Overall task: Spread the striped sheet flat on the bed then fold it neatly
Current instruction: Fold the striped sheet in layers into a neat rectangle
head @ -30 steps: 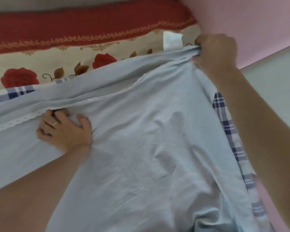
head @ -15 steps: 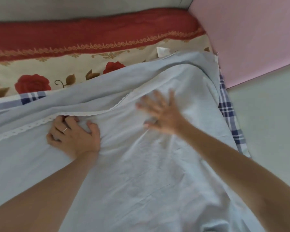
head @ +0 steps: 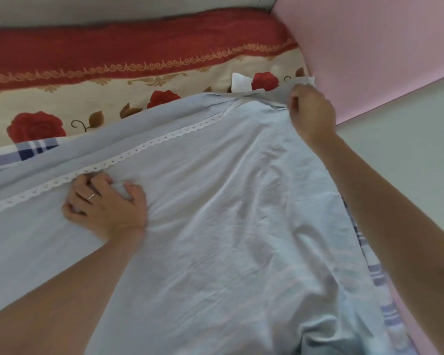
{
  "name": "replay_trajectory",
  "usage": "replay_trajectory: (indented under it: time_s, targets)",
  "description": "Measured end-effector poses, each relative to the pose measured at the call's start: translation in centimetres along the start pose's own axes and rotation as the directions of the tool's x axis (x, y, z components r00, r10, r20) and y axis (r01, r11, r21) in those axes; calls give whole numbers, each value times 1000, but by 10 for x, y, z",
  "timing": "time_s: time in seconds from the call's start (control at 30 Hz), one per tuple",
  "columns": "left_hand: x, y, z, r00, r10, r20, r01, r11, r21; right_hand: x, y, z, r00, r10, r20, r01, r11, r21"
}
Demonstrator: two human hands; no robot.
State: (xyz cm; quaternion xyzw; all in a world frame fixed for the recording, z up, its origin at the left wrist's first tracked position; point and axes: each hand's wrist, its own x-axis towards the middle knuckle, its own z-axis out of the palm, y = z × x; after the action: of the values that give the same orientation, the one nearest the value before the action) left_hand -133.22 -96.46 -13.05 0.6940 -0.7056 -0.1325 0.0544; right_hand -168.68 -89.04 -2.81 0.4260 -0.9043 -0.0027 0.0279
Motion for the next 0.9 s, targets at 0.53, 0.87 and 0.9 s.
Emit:
replay_trajectory:
  time_s: [0.53, 0.87, 0.9]
  targets:
    - [-1, -3, -1, 1000, 6, 18, -7, 999, 37, -88, 4, 34, 678, 712, 179, -729, 622, 287]
    - [-1, -2, 3, 1000, 11, -10, -11, 1000, 22, -66, -22, 15, 873, 256, -416, -252, 965, 65]
    - [-2, -2, 3, 1000, 16, -11, -16, 1000, 15, -88, -47, 29, 935, -10, -356, 36, 997, 65]
